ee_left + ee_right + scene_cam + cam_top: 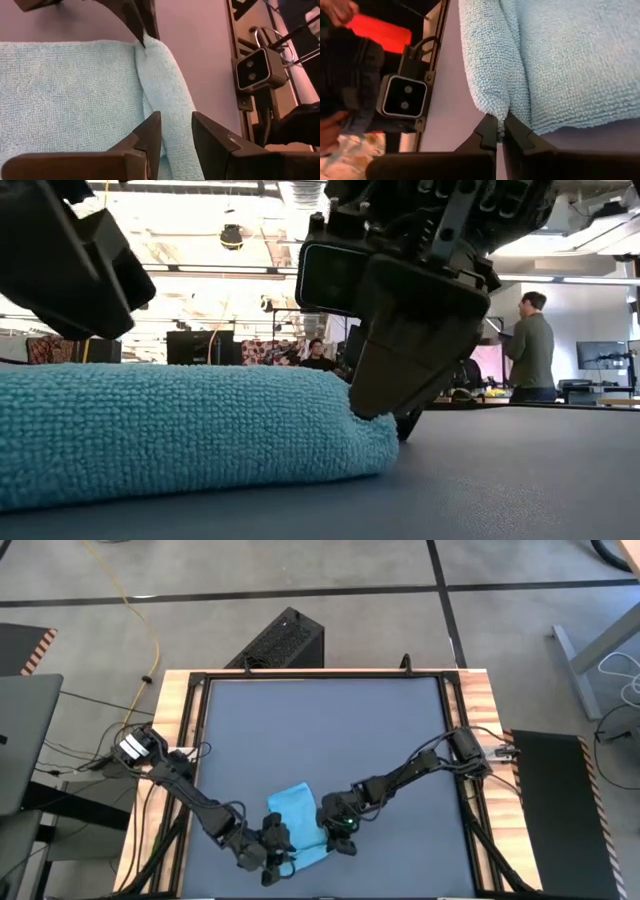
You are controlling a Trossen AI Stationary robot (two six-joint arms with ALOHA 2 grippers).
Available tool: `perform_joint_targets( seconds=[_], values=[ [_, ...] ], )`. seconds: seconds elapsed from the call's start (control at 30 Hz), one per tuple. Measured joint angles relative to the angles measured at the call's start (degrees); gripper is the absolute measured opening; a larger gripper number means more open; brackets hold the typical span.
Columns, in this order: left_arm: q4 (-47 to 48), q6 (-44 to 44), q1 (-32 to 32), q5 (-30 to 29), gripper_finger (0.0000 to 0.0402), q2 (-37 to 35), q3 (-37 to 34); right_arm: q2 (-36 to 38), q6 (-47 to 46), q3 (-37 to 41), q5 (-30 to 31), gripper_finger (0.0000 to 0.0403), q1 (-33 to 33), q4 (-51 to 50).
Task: Roll towel
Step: Roll the blue towel
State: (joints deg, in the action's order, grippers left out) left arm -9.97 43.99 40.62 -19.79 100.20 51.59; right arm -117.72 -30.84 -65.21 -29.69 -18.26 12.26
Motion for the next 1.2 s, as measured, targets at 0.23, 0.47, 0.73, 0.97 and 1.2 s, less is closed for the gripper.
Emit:
perform_joint_targets(
  seconds=[0.23,0.47,0.73,0.97,1.2],
  values=[
    [0.11,0.04,-0.24,0.02,0.0095,1.14,0.0,0.12,-8.42,-0.09,-0.24,0.003,-0.37,0.05],
    [-0.68,0.72,-0.57,1.06,0.0095,1.97,0.0,0.18,-19.73,-0.17,-0.81,0.003,0.18,-0.69],
    [-1.67,4.75,-0.95,4.24,0.0095,5.9,0.01,0.25,-25.5,-0.21,0.06,0.003,0.16,-4.87],
    [-0.23,8.87,-1.05,6.88,0.0095,6.86,0.04,0.25,-28.09,-0.22,3.63,0.0028,-0.11,-7.61],
    [1.7,11.45,-1.14,8.87,0.0095,6.82,0.07,0.25,-29.58,-0.24,5.6,0.0027,-0.12,-9.32]
  ],
)
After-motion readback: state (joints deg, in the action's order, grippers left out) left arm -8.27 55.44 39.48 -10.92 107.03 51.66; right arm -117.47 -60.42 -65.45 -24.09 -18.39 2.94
